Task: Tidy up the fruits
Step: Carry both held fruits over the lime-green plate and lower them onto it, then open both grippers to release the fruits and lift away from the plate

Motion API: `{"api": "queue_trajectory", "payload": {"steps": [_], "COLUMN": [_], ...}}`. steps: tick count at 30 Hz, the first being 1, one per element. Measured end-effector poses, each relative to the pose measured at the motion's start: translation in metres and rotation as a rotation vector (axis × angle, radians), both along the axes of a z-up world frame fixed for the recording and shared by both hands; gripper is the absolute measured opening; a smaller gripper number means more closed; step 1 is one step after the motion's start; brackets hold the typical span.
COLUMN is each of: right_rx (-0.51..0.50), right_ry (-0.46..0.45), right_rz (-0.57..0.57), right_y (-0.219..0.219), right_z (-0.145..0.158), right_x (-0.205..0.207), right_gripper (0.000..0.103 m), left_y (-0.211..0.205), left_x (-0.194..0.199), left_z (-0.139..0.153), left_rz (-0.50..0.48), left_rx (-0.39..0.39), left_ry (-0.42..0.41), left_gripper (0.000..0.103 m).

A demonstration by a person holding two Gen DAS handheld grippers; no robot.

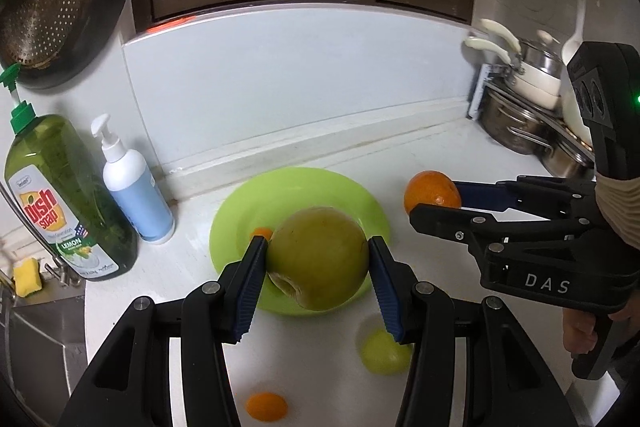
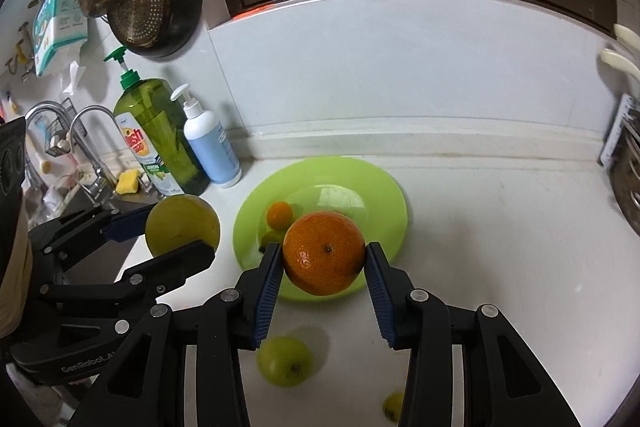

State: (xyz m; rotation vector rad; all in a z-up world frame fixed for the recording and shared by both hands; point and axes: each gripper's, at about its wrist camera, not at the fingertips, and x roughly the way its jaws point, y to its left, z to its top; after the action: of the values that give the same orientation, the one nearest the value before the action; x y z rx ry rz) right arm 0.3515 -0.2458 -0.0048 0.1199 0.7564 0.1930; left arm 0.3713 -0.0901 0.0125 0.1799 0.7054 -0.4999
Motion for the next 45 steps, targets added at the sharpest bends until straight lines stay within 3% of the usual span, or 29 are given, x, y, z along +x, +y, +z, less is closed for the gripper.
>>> {"api": "queue_trajectory", "payload": {"steps": [8,26,45], "right_rx": [-0.025,-0.080,-0.095], "right_ry": [0.030,0.160,0.260], "right_rz": [0.036,0.077,0.064], "right_y": [0.002,0.003,-0.013], "right_z": [-0.006,-0.055,-0.094], "right_x": [0.045,0.149,0.173], "right_gripper": [0.043,0.043,0.043], "left_y": [0.001,-0.005,-0.030], "left_x": [0.043,0.136,0.168], "left_z": [-0.012,-0.057,-0.100], "left_rz": [0.038,0.070,0.010], "left_rx": [0.009,0.041,0.077], "left_ry": [0.035,0.135,0.248], "left_gripper": [0.050,0.050,0.050]}}
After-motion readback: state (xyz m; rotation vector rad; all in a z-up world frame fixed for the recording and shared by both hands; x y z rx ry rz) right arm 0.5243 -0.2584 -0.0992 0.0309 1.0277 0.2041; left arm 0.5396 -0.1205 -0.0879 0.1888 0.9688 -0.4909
